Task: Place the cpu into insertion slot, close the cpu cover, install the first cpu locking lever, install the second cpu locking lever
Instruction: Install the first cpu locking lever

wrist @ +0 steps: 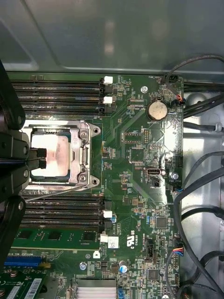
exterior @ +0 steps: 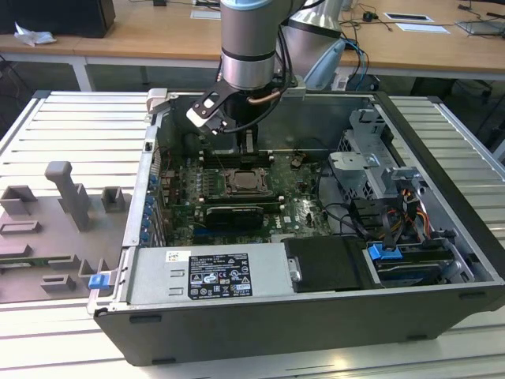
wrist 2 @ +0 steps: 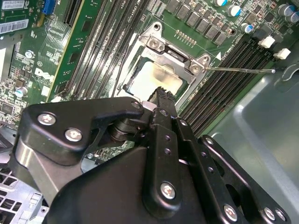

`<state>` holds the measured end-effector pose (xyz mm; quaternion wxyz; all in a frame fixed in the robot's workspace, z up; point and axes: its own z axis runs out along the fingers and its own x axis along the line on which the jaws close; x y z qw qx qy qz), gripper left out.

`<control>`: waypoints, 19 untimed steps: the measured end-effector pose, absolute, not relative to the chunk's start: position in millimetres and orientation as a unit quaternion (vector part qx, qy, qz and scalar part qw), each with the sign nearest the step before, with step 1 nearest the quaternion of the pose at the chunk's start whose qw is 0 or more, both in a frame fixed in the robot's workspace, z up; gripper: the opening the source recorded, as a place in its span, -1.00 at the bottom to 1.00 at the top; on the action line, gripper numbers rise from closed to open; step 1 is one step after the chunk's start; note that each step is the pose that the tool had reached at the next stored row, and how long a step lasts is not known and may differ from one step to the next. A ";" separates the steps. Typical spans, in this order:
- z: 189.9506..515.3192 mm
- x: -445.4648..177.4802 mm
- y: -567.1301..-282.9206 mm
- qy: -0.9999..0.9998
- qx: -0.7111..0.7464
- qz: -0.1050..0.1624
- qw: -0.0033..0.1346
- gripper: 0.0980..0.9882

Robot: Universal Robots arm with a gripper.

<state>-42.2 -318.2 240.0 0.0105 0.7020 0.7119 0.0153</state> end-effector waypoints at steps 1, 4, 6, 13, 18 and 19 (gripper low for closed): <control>240.0 -42.2 -318.2 0.712 0.702 0.015 0.010 -0.98; 240.2 -42.2 -318.1 0.712 0.702 0.015 0.010 -0.98; 240.2 -42.2 -318.1 0.712 0.702 0.015 0.010 -0.98; 241.3 -42.2 -318.1 0.712 0.702 0.015 0.010 -0.98; 242.7 -42.2 -318.1 0.712 0.702 0.015 0.010 -0.98; 242.8 -42.2 -318.1 0.712 0.702 0.015 0.010 -0.98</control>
